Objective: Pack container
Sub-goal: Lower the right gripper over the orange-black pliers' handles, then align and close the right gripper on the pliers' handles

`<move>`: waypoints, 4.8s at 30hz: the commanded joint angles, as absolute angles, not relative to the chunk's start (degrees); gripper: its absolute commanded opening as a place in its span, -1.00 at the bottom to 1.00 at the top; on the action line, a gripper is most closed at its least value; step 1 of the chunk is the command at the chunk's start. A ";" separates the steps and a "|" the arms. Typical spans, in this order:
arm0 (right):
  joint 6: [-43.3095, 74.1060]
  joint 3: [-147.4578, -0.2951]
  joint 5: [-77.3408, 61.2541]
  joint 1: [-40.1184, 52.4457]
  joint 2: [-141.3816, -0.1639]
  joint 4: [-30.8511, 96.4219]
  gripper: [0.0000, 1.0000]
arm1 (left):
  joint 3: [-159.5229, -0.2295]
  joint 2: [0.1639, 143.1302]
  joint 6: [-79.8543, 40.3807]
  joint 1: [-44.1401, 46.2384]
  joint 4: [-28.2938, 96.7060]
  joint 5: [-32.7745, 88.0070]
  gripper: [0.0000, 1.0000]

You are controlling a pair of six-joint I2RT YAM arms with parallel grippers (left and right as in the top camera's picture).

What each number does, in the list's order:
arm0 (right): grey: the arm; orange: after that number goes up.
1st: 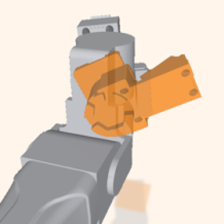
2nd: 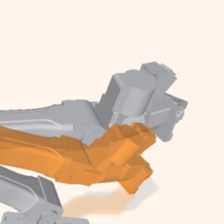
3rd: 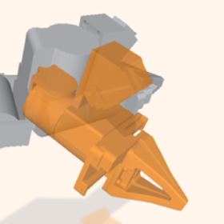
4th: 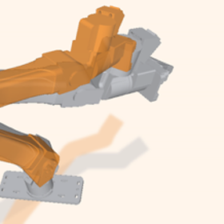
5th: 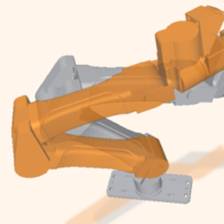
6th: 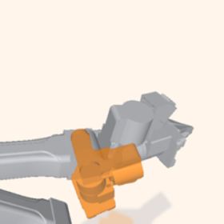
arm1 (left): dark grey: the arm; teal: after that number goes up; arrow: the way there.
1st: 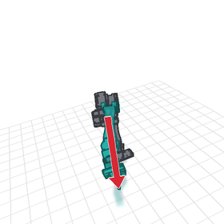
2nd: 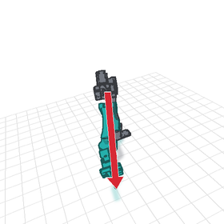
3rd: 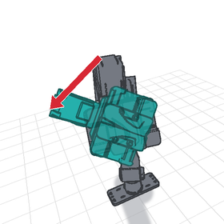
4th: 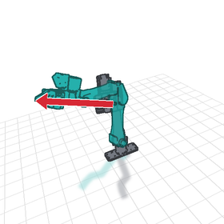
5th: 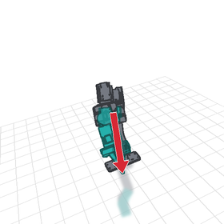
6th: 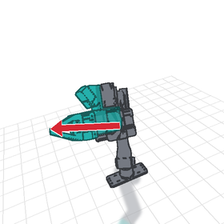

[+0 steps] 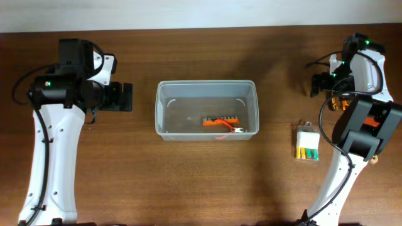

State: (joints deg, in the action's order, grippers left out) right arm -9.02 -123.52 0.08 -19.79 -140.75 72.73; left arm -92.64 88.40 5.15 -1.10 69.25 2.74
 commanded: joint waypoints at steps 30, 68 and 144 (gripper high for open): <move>-8.08 -123.26 -0.47 -19.90 -142.89 71.72 0.97 | -93.69 88.40 5.26 -1.28 69.28 2.55 0.98; -6.55 -123.26 -0.27 -20.03 -142.91 70.59 0.59 | -93.69 88.40 5.26 -1.28 69.28 2.55 0.98; -2.92 -123.26 3.92 -21.58 -144.18 68.10 -0.23 | -93.69 88.40 5.26 -1.28 69.28 2.55 0.98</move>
